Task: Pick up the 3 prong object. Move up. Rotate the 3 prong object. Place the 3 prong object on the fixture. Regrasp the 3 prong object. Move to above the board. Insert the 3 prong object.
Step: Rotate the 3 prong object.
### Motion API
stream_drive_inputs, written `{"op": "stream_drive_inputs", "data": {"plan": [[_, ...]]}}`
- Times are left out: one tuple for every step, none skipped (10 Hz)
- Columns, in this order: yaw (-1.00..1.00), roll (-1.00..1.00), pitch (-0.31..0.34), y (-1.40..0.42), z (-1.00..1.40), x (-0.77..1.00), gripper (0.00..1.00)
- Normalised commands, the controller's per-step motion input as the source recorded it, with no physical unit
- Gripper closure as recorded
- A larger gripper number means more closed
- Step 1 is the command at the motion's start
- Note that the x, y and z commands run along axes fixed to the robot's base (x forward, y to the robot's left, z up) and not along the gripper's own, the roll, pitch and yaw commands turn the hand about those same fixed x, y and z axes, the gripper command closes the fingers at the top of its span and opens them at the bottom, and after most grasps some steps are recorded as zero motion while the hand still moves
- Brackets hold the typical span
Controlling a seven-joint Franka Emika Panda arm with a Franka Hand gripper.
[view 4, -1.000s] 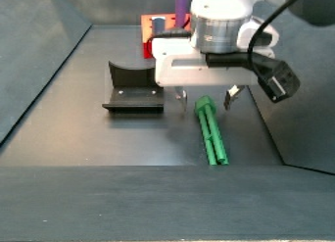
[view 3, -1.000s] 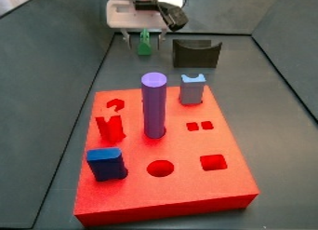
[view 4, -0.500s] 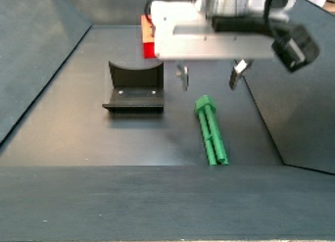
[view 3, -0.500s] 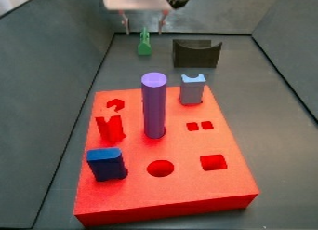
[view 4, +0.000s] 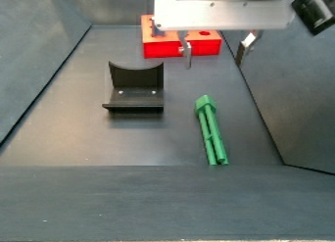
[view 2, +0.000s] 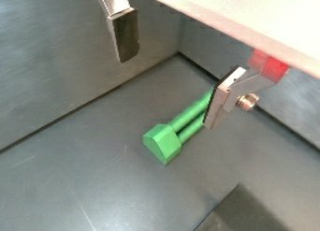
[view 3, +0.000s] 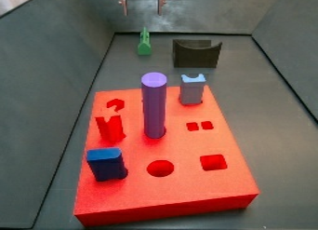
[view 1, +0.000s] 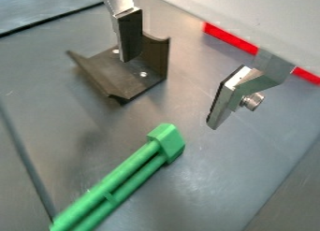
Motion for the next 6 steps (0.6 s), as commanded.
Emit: {"op": "stream_drive_inputs", "data": {"plan": [[1.0,0.0,0.0,0.0,-0.24,0.03,0.0],[1.0,0.0,-0.001,0.0,-0.16,0.03,0.0],[1.0,0.0,-0.001,0.0,-0.07,0.02,0.0],[1.0,0.0,0.0,0.0,-0.06,0.02,0.0],[1.0,0.0,-0.001,0.0,-0.05,0.02,0.0],[1.0,0.0,-0.001,0.0,-0.05,0.02,0.0]]}}
